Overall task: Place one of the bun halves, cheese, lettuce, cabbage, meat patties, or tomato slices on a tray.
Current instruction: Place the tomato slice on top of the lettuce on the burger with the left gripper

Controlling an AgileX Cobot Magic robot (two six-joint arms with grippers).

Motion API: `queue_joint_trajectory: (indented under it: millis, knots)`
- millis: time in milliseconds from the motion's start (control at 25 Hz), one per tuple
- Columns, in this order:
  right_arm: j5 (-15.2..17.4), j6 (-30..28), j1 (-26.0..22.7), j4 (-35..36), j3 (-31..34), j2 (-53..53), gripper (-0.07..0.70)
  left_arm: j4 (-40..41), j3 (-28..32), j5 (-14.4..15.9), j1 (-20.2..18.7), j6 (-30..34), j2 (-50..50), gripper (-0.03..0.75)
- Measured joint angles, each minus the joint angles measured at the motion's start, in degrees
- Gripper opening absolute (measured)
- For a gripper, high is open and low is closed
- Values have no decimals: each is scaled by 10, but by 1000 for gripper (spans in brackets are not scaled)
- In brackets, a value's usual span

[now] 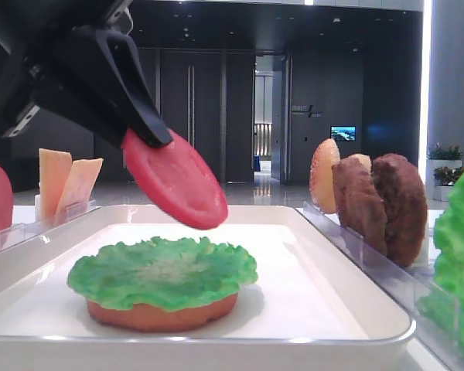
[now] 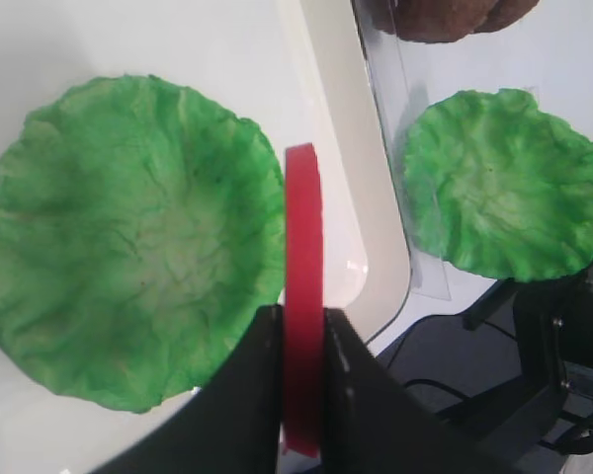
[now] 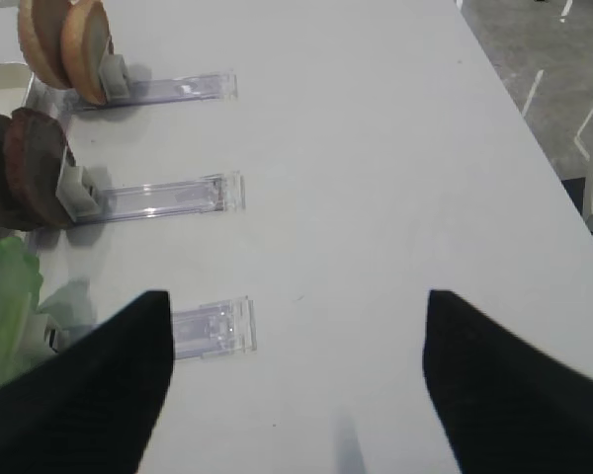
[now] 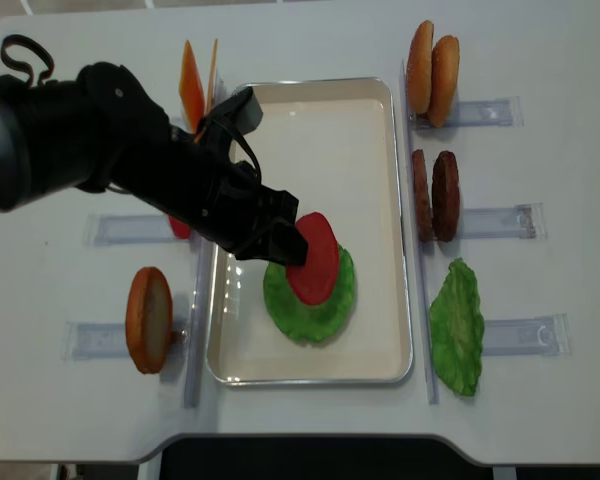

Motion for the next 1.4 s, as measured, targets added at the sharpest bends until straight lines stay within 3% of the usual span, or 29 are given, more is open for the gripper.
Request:
queue_joint_trajectory:
  millis: [1040, 1160, 1400]
  knots:
    - [0, 0, 0, 0, 0, 0, 503, -19, 2, -7, 0, 2, 70, 58]
    - [0, 0, 0, 0, 0, 0, 503, -13, 2, -6, 0, 1, 70, 85]
    - [0, 0, 0, 0, 0, 0, 503, 29, 2, -8, 2, -33, 60, 218]
